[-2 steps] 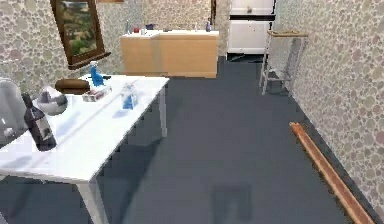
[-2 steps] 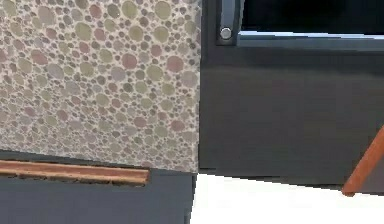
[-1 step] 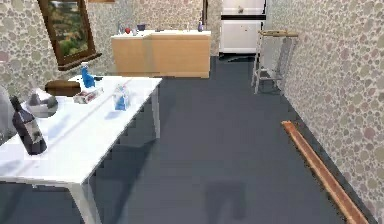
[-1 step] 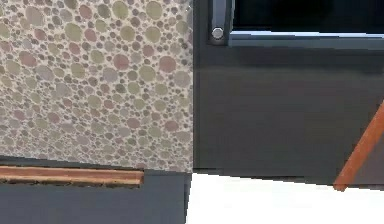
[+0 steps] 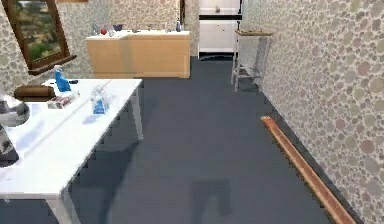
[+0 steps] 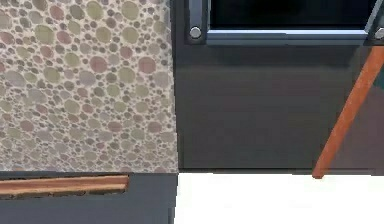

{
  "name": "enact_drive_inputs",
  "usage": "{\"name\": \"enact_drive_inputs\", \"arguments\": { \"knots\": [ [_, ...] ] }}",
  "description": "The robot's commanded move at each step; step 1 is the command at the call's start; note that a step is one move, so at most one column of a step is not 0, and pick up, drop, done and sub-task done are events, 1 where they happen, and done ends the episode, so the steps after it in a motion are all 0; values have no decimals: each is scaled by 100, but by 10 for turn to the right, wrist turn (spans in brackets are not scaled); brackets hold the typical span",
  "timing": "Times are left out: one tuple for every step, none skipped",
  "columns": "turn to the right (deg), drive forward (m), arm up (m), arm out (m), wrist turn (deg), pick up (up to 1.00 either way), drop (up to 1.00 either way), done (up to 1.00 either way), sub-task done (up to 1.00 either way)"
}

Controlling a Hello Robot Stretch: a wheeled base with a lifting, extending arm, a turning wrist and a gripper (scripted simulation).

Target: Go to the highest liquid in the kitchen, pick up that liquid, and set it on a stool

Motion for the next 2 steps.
{"name": "enact_drive_inputs", "arguments": {
  "knots": [
    [30, 0, 0, 0, 0, 0, 0, 0, 0],
    [0, 45, 0, 0, 0, 0, 0, 0, 0]
  ]
}}
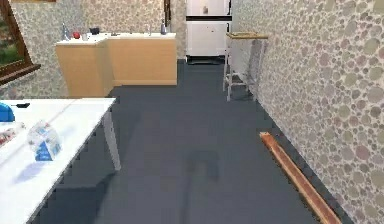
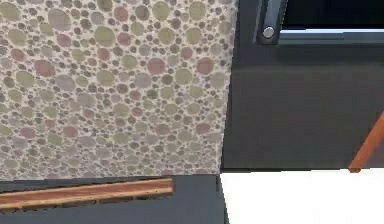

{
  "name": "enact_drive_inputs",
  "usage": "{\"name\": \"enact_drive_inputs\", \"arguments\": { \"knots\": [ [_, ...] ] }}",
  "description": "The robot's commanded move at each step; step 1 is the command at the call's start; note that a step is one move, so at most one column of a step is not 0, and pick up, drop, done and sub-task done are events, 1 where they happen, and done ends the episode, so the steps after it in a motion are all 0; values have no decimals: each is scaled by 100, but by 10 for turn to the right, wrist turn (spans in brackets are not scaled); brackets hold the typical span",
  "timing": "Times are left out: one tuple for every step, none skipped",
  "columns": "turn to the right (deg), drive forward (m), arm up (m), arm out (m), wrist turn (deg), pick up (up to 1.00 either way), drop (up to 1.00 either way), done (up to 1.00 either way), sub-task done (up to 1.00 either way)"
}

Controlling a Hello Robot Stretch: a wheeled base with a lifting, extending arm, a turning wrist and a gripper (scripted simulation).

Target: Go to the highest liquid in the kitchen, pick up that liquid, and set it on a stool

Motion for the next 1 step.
{"name": "enact_drive_inputs", "arguments": {
  "knots": [
    [0, 85, 0, 0, 0, 0, 0, 0, 0]
  ]
}}
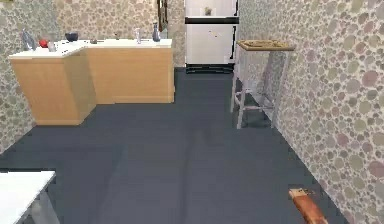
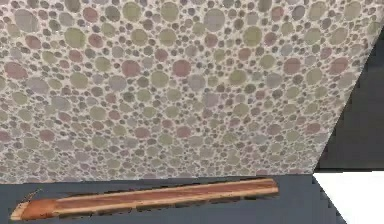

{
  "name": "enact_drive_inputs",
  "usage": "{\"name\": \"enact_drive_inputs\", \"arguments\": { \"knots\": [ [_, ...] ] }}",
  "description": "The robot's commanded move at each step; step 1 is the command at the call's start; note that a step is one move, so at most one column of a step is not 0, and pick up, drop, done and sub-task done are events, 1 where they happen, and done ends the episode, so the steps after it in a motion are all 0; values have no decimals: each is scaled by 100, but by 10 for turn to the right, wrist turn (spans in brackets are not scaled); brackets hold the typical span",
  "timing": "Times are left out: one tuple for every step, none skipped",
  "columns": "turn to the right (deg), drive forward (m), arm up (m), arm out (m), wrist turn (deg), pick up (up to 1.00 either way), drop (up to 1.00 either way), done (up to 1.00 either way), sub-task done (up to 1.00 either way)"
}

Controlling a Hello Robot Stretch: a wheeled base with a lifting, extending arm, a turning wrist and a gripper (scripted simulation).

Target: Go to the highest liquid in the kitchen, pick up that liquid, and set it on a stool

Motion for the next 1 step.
{"name": "enact_drive_inputs", "arguments": {
  "knots": [
    [-450, 0, 0, 0, 0, 0, 0, 0, 0]
  ]
}}
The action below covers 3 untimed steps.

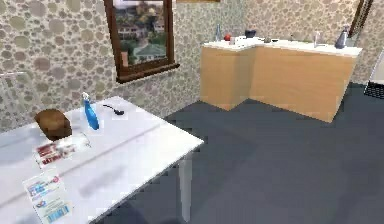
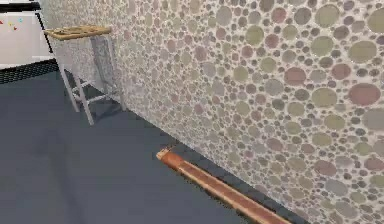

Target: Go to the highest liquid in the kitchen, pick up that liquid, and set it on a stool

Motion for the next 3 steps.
{"name": "enact_drive_inputs", "arguments": {
  "knots": [
    [-450, 0, 0, 0, 0, 0, 0, 0, 0],
    [-450, 0, 0, 0, 0, 0, 0, 0, 0],
    [-390, 0, 0, 0, 0, 0, 0, 0, 0]
  ]
}}
